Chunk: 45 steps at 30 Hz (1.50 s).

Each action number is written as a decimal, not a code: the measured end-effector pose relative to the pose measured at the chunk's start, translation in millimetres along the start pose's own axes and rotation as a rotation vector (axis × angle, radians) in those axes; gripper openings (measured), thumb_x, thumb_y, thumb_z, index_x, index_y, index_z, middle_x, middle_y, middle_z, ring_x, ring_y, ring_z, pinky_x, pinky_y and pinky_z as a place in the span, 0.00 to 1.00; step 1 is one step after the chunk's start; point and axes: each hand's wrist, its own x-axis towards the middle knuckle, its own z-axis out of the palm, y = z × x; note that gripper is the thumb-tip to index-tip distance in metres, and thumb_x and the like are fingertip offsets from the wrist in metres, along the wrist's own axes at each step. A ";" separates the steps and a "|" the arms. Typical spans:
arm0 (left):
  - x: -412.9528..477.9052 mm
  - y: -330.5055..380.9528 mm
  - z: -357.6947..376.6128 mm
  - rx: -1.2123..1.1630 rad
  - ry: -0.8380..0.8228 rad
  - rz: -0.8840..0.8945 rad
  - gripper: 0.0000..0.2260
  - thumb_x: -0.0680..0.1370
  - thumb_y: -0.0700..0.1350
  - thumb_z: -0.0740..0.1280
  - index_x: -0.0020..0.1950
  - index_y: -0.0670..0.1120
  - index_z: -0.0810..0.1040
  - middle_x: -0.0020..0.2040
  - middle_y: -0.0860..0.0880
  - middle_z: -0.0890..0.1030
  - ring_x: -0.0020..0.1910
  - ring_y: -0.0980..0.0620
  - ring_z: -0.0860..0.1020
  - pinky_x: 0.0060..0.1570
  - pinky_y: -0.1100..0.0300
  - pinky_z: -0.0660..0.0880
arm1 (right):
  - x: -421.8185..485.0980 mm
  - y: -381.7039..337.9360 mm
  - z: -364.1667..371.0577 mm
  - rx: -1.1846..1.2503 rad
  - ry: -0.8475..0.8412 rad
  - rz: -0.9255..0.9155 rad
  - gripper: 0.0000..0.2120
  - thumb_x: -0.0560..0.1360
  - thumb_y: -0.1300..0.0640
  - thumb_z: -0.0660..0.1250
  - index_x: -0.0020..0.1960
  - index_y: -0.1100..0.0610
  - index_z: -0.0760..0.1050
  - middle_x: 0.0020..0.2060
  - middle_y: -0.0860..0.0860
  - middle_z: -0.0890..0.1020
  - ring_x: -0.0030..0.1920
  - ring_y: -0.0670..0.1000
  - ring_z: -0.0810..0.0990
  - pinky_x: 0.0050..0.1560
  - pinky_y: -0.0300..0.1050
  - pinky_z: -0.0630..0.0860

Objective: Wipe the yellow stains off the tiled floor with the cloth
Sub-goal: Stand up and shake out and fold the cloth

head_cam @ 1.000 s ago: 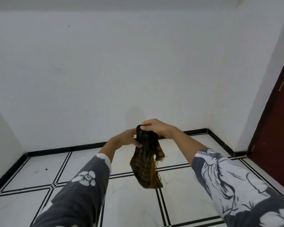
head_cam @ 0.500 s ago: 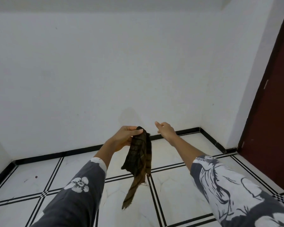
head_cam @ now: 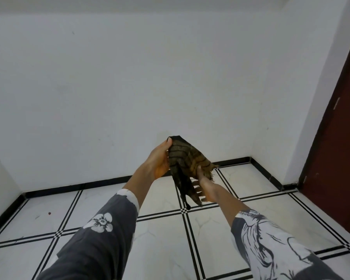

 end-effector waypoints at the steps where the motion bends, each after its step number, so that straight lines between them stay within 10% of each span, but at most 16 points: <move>1: -0.2 2.0 1.4 -0.036 0.023 -0.014 0.16 0.81 0.52 0.57 0.57 0.42 0.77 0.50 0.43 0.82 0.49 0.46 0.81 0.43 0.54 0.78 | 2.7 0.9 -2.1 0.002 -0.022 -0.002 0.44 0.73 0.29 0.36 0.66 0.60 0.70 0.63 0.59 0.75 0.65 0.58 0.72 0.70 0.57 0.60; 7: 4.1 4.3 -10.5 -0.162 0.177 -0.132 0.18 0.82 0.51 0.54 0.51 0.40 0.78 0.47 0.38 0.80 0.46 0.41 0.79 0.41 0.48 0.75 | 3.8 -7.6 1.0 0.345 -0.286 -0.181 0.29 0.76 0.35 0.52 0.65 0.54 0.71 0.61 0.56 0.77 0.64 0.56 0.73 0.66 0.55 0.67; 12: 9.0 -0.8 -47.2 -0.029 0.227 -0.236 0.13 0.81 0.48 0.56 0.51 0.41 0.76 0.44 0.41 0.77 0.42 0.45 0.77 0.40 0.52 0.75 | 6.4 -15.2 -6.5 0.329 -0.145 -0.347 0.13 0.74 0.47 0.66 0.51 0.56 0.78 0.48 0.53 0.82 0.59 0.54 0.77 0.52 0.46 0.73; 17: 5.0 -21.7 -70.1 -0.021 0.091 -0.222 0.15 0.77 0.52 0.66 0.58 0.44 0.78 0.55 0.42 0.81 0.56 0.43 0.78 0.52 0.50 0.75 | 6.4 -28.5 -7.7 0.416 -0.136 -0.360 0.17 0.75 0.44 0.64 0.55 0.56 0.77 0.47 0.52 0.81 0.54 0.51 0.77 0.52 0.48 0.74; 28: 8.0 0.9 -68.8 0.101 0.207 -0.226 0.18 0.75 0.52 0.68 0.59 0.41 0.78 0.53 0.42 0.82 0.50 0.45 0.81 0.42 0.54 0.79 | 7.5 -28.5 -3.5 0.434 -0.029 -0.279 0.06 0.76 0.57 0.63 0.49 0.56 0.78 0.41 0.52 0.78 0.43 0.50 0.76 0.46 0.44 0.74; 32: 12.9 1.7 -68.3 0.121 0.284 -0.163 0.21 0.73 0.56 0.69 0.55 0.40 0.78 0.51 0.41 0.82 0.51 0.43 0.81 0.49 0.50 0.78 | 6.8 -21.0 -3.9 0.624 -0.119 -0.250 0.08 0.77 0.62 0.56 0.44 0.58 0.74 0.43 0.55 0.77 0.45 0.52 0.76 0.49 0.46 0.73; 39: 14.3 6.5 -45.9 0.284 0.150 -0.036 0.19 0.73 0.48 0.71 0.60 0.39 0.76 0.52 0.41 0.82 0.50 0.46 0.81 0.40 0.58 0.78 | 8.0 -15.0 5.0 0.359 -0.334 0.156 0.37 0.72 0.32 0.56 0.54 0.67 0.75 0.49 0.60 0.81 0.51 0.56 0.79 0.52 0.47 0.75; 45: 18.1 9.8 -41.8 0.306 0.066 -0.091 0.24 0.72 0.51 0.72 0.62 0.40 0.75 0.56 0.42 0.80 0.54 0.45 0.80 0.49 0.56 0.78 | 8.7 -21.5 17.9 0.313 -0.406 0.072 0.31 0.71 0.37 0.65 0.64 0.59 0.74 0.60 0.59 0.78 0.60 0.57 0.76 0.60 0.52 0.73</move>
